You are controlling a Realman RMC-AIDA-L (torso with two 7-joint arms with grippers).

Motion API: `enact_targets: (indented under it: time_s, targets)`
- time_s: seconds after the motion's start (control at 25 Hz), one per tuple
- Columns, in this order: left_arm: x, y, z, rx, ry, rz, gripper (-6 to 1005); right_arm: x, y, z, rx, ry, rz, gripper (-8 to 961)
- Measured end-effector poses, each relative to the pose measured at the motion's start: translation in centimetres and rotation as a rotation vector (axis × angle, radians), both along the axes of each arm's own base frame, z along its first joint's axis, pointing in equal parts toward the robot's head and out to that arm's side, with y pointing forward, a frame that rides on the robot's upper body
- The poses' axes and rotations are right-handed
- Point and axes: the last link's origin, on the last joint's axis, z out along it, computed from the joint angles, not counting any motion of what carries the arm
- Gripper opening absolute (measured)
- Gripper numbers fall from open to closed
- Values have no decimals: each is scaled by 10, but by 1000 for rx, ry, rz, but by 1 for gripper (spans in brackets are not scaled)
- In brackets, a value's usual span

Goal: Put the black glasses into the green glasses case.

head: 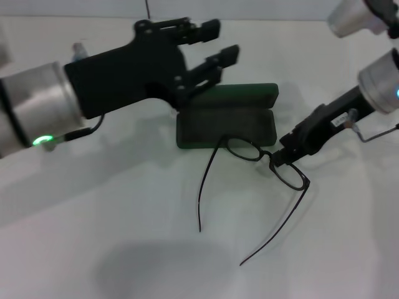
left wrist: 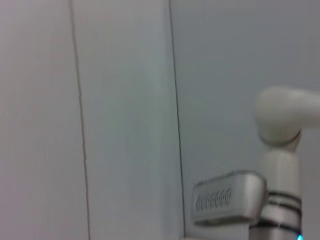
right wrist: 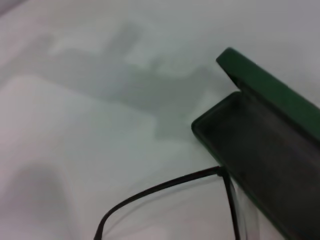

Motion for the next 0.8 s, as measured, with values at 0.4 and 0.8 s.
enact_targets:
  time_s: [0.4, 0.8]
  targets:
    - [-71, -20, 35, -21, -396, 7, 377, -8, 8, -25, 4, -103, -3, 481]
    - [-94, -35, 39, 0, -504, -2, 353, -7, 9, -30, 34, -127, 63, 243]
